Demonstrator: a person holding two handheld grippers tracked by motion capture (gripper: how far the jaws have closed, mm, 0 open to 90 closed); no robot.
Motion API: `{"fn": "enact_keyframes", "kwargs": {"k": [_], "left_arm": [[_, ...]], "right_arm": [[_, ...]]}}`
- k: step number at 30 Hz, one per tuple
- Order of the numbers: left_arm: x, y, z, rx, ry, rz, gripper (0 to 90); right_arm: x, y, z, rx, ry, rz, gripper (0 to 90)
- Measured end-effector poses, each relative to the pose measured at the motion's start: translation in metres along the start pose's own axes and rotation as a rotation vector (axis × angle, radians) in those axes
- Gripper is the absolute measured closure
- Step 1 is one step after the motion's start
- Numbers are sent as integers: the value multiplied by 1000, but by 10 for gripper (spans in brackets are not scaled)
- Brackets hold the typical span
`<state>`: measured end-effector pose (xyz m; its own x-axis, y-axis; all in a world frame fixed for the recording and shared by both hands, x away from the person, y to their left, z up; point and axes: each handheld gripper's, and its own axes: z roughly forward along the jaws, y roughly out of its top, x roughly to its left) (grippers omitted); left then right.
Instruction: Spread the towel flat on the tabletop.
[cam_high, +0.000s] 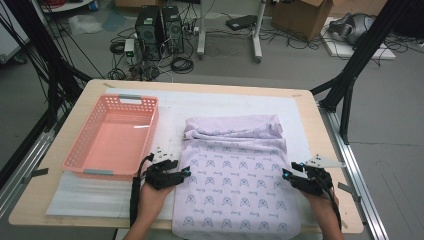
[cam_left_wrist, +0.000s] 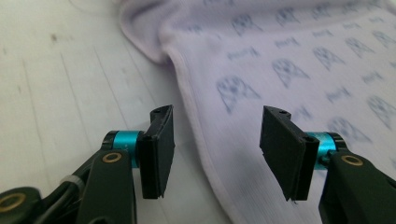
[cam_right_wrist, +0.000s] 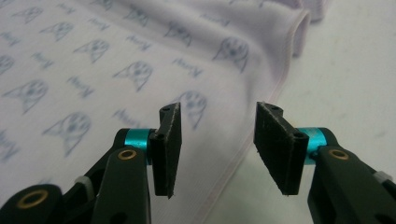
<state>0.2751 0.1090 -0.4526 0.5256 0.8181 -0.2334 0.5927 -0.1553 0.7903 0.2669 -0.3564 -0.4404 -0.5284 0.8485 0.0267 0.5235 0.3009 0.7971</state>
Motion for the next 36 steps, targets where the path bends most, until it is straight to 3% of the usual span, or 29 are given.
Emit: {"fn": "enact_keyframes", "kwargs": {"k": [5, 10, 13, 17, 19, 20, 24, 31, 36], "left_arm": [[-11, -20, -21, 4, -55, -23, 460], [-24, -36, -32, -17, -75, 32, 467], [-27, -45, -37, -38, -83, 44, 625], [-31, -50, -39, -52, -35, 80, 748], [-29, -49, -40, -40, -55, 82, 857], [-28, -49, -40, -37, -63, 76, 871], [-28, -52, -43, -42, -63, 78, 878], [-26, -61, -58, -37, -61, 75, 880], [-30, -72, -73, -26, -88, 77, 880]], "right_arm": [[16, -21, -16, 28, 1, 20, 499], [30, -35, -30, 48, 12, 33, 501], [36, -39, -38, 51, -4, 29, 514], [42, -43, -38, 60, -13, 13, 550], [41, -43, -39, 58, -12, 20, 608], [40, -43, -40, 58, -6, 26, 675], [39, -44, -41, 57, 29, 24, 833], [40, -50, -47, 52, 47, 41, 853], [48, -58, -62, 74, 65, 16, 857]]}}
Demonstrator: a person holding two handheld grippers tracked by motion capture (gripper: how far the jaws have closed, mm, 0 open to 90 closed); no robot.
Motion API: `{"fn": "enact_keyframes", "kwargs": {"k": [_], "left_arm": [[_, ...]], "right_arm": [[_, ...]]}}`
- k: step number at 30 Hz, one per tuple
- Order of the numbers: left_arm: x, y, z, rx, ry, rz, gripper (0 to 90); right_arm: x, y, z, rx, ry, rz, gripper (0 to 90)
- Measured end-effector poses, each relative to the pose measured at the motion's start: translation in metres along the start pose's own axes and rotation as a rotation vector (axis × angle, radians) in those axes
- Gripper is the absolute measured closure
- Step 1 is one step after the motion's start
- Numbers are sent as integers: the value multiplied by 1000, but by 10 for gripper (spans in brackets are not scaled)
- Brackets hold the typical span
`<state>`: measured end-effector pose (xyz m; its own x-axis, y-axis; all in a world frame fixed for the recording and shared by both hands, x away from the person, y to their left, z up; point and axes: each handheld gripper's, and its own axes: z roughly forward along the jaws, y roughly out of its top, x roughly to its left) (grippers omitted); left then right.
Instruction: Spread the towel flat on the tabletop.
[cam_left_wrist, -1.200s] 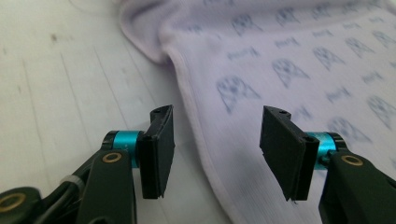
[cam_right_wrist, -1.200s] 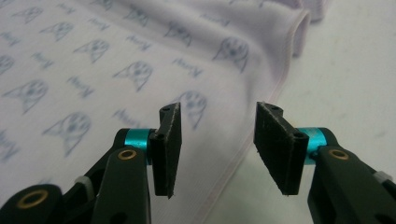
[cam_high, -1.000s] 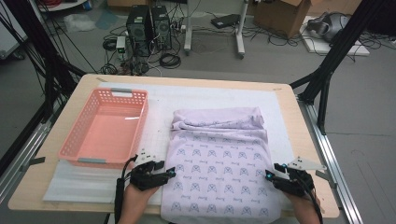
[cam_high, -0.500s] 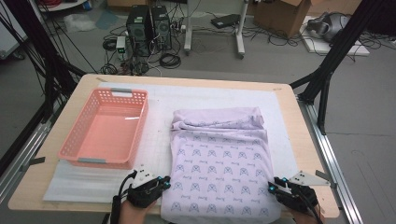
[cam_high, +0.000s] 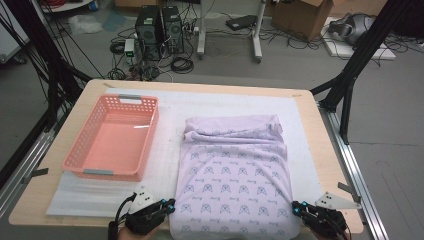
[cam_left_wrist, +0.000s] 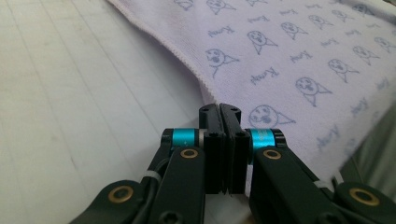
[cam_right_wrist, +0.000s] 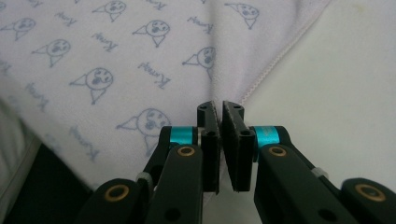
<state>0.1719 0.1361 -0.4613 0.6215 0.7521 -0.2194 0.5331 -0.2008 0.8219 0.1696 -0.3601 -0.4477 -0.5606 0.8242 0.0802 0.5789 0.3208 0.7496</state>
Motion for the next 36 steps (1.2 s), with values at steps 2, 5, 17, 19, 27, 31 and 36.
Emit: {"fn": "enact_keyframes", "kwargs": {"k": [2, 5, 17, 19, 27, 31, 36], "left_arm": [[-2, -4, -3, -4, -8, -5, 872], [2, -2, -1, -34, 9, -27, 690], [11, 19, 32, -48, 13, 19, 549], [4, 15, 31, -58, 70, 82, 647], [-7, 9, 18, -18, 51, 78, 877], [-17, -1, 3, -10, 13, 58, 876], [-19, 0, 2, -36, 29, 50, 615]], "right_arm": [[3, -3, -4, 4, 11, -3, 829], [2, -2, -4, -13, 2, 31, 684], [1, 16, 26, -45, -125, 1, 559], [0, 14, 25, -52, -100, 12, 634], [2, 7, 13, -32, -21, 34, 864], [7, 0, -4, -15, 2, 6, 865], [11, -1, -10, -36, -7, 16, 708]]}}
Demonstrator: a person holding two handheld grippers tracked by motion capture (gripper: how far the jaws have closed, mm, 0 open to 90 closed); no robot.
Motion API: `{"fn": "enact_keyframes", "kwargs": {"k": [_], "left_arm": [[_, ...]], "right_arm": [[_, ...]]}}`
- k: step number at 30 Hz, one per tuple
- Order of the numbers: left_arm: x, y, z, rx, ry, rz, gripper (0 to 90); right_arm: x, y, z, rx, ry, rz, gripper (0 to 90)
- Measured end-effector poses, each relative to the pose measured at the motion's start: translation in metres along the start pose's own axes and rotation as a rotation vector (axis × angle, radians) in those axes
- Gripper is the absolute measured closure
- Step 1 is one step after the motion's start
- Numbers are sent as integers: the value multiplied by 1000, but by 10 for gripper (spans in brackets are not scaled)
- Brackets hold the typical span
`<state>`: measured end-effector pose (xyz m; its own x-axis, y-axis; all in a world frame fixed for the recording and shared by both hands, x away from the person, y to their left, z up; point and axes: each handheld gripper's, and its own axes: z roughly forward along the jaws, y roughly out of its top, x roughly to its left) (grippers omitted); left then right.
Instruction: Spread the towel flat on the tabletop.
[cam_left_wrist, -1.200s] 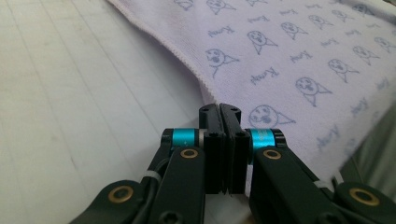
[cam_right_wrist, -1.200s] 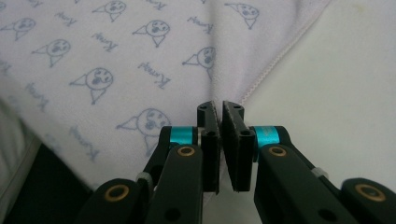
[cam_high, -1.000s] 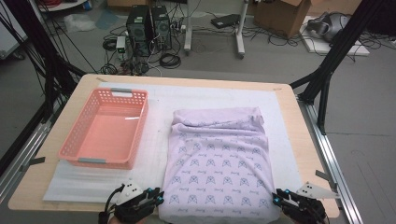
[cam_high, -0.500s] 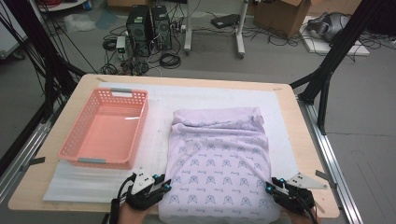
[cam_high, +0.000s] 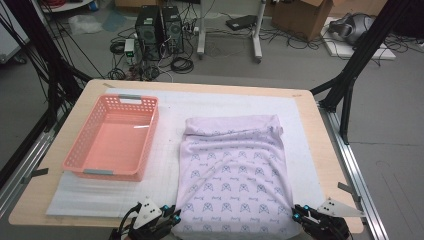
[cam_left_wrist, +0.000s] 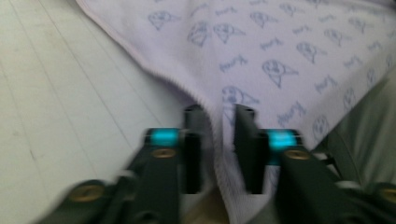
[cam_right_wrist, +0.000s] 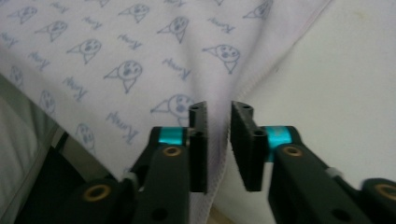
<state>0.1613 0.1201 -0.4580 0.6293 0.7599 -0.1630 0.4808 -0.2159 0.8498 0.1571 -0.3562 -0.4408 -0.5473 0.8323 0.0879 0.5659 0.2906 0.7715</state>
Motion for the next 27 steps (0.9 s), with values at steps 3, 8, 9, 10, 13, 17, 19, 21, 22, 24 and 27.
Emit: {"fn": "enact_keyframes", "kwargs": {"k": [3, 8, 9, 10, 13, 17, 19, 21, 22, 24, 27], "left_arm": [[9, 5, 8, 6, 48, -33, 545], [22, 17, 25, 13, 5, -83, 512], [22, 19, 29, 15, -7, -76, 516], [20, 20, 32, 18, -22, -67, 530], [10, 17, 34, 13, 38, 32, 639], [8, 14, 28, 18, 27, 25, 838], [6, 10, 20, 27, 24, 15, 840], [4, 5, 10, 33, 14, 4, 840], [3, 2, 6, 31, 5, -4, 840], [-2, -4, -1, 34, -18, -9, 838], [-7, -10, -4, 10, -60, 26, 678]], "right_arm": [[-2, 2, 4, -27, -29, 18, 601], [-5, 13, 22, -51, -77, 25, 561], [-5, 15, 26, -37, -85, 24, 564], [-6, 16, 31, -17, -90, 13, 584], [-6, 15, 36, -6, -77, 16, 743], [-6, 14, 32, 6, -39, 21, 860], [-6, 12, 27, 18, -34, 13, 862], [-7, 7, 19, 25, -29, 7, 863], [-8, 4, 15, 30, -21, 7, 864], [-7, -1, 6, 42, -5, 1, 864], [-4, -8, -3, 64, 17, 12, 799]]}}
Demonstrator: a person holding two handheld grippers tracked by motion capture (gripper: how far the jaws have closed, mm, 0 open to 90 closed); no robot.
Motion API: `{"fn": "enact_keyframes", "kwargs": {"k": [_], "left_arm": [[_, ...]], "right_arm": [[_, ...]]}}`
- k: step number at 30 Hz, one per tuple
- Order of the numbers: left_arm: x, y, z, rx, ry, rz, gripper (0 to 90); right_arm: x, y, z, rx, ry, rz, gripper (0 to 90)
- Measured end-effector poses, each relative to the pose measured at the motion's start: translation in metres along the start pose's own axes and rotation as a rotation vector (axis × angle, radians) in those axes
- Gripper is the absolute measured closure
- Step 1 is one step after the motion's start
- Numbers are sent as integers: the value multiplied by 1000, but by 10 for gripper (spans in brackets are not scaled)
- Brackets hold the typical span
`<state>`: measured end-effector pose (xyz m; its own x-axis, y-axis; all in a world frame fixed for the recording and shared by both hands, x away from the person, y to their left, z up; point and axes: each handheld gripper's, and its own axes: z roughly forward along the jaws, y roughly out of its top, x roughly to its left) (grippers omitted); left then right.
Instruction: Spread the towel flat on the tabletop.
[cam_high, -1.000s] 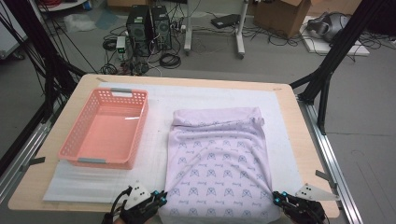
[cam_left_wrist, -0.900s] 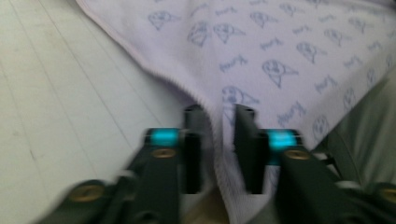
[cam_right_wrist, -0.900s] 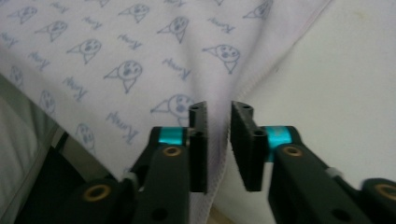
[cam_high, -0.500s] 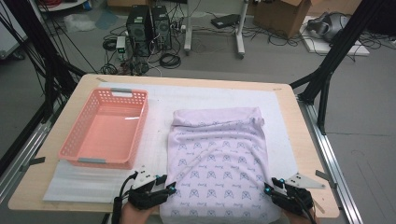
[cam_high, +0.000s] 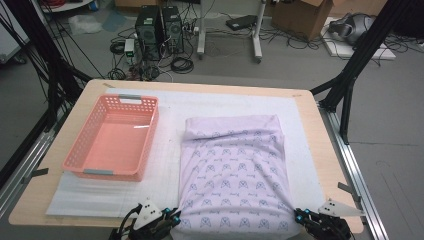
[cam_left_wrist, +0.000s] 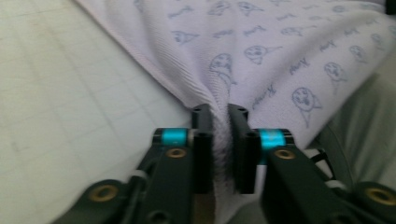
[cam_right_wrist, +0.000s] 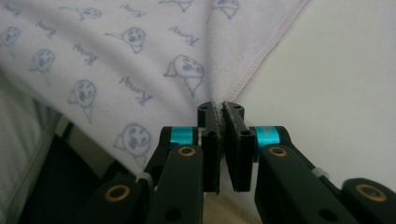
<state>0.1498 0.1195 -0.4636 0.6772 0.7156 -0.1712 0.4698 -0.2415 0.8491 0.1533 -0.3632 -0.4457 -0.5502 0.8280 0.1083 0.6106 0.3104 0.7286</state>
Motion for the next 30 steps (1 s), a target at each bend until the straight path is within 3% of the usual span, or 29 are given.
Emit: {"fn": "enact_keyframes", "kwargs": {"k": [1, 3, 6, 9, 12, 14, 16, 17, 18, 19, 20, 21, 25, 30], "left_arm": [[1, 1, 1, -4, 4, -10, 601], [6, 6, 3, -23, 18, -37, 469], [17, 15, 6, -53, 26, -76, 459], [26, 22, 15, -35, 42, -100, 471], [29, 27, 26, -13, 22, -107, 500], [26, 28, 34, 7, 10, -86, 519], [22, 28, 37, 2, 23, -58, 539], [20, 27, 37, 2, 43, -30, 565], [16, 26, 37, 5, 80, 21, 645], [12, 25, 36, 2, 103, 67, 750], [11, 24, 36, 2, 93, 61, 834], [10, 24, 34, 7, 98, 46, 859], [11, 20, 21, 12, 72, -4, 867], [1, 11, 3, 15, 37, 5, 863]], "right_arm": [[0, -1, -1, -8, -6, 16, 705], [-3, 0, -2, -41, -17, 36, 640], [-4, 6, -1, -94, -44, 59, 617], [-5, 16, 6, -113, -84, 63, 615], [-6, 22, 20, -91, -113, 64, 615], [-6, 25, 29, -64, -118, 60, 628], [-5, 26, 33, -51, -131, 42, 689], [-5, 26, 33, -47, -123, 44, 774], [-6, 26, 32, -44, -100, 39, 863], [-5, 26, 32, -44, -93, 30, 868], [-5, 26, 32, -45, -95, 23, 872], [-4, 25, 31, -46, -93, 20, 876], [-6, 18, 19, -43, -78, 36, 878], [-7, 4, -5, -39, -54, 47, 879]]}}
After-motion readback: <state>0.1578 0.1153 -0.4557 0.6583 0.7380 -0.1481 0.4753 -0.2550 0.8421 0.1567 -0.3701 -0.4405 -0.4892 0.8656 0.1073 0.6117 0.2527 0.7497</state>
